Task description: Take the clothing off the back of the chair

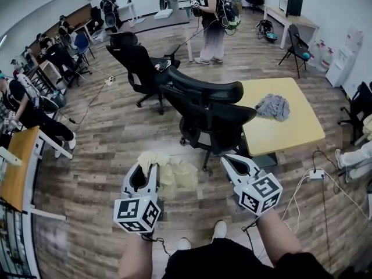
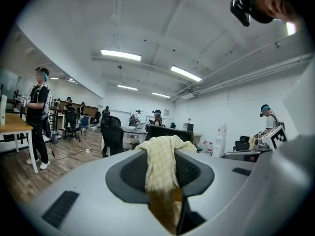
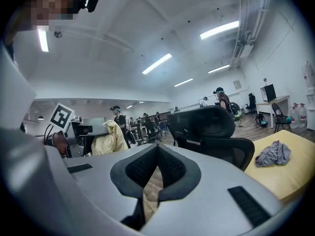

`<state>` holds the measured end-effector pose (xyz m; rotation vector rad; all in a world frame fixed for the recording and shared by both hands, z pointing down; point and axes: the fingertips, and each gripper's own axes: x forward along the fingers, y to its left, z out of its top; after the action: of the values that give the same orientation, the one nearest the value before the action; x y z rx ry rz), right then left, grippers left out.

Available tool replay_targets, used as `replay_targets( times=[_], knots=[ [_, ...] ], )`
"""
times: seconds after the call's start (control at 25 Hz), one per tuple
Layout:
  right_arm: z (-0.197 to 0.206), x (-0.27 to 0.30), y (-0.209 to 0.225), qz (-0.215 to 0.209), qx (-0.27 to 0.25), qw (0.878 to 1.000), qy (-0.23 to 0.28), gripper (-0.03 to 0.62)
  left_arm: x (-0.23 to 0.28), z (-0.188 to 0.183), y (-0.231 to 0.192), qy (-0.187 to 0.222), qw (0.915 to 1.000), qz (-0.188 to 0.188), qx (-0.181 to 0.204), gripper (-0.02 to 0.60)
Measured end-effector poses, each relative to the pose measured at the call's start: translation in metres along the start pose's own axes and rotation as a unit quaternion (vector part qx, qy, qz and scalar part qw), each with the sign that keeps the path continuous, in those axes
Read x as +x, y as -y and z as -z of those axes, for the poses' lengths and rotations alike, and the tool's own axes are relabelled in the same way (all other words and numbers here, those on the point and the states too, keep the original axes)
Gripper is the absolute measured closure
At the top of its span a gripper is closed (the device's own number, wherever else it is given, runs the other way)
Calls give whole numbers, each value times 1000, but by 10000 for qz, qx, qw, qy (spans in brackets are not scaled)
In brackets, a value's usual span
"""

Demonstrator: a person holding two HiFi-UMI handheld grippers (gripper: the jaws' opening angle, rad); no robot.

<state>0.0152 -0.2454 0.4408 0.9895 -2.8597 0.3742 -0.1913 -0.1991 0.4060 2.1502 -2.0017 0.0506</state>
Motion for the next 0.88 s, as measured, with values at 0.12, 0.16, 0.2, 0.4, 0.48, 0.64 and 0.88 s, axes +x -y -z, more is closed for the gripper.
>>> replay_targets(
  times=[0.12,0.16,0.2,0.4,0.48,0.64,0.88],
  knots=[
    [0,1,-37,129,-33,9999,19,582,-30,3,-21,-23,9999,148,-4,445],
    [-1,1,-50,163,-48,9999,27,582,-41,4,-28,-31,9998,188,-12,444],
    [-1,1,-64,188,-68,9998,37,582,-52,6,-36,-33,9997,225,-15,444],
    [1,-2,-122,315,-202,9992,112,582,-103,9,-66,62,9990,438,44,443],
    [3,-6,-142,411,-223,9988,144,582,-121,13,-74,69,9985,539,62,444],
    [10,-15,-177,523,-223,9981,228,582,-153,24,-82,1,9972,740,141,443],
    [19,-36,-205,746,-178,9964,354,582,-180,36,-67,-104,9922,1197,320,443]
  ],
)
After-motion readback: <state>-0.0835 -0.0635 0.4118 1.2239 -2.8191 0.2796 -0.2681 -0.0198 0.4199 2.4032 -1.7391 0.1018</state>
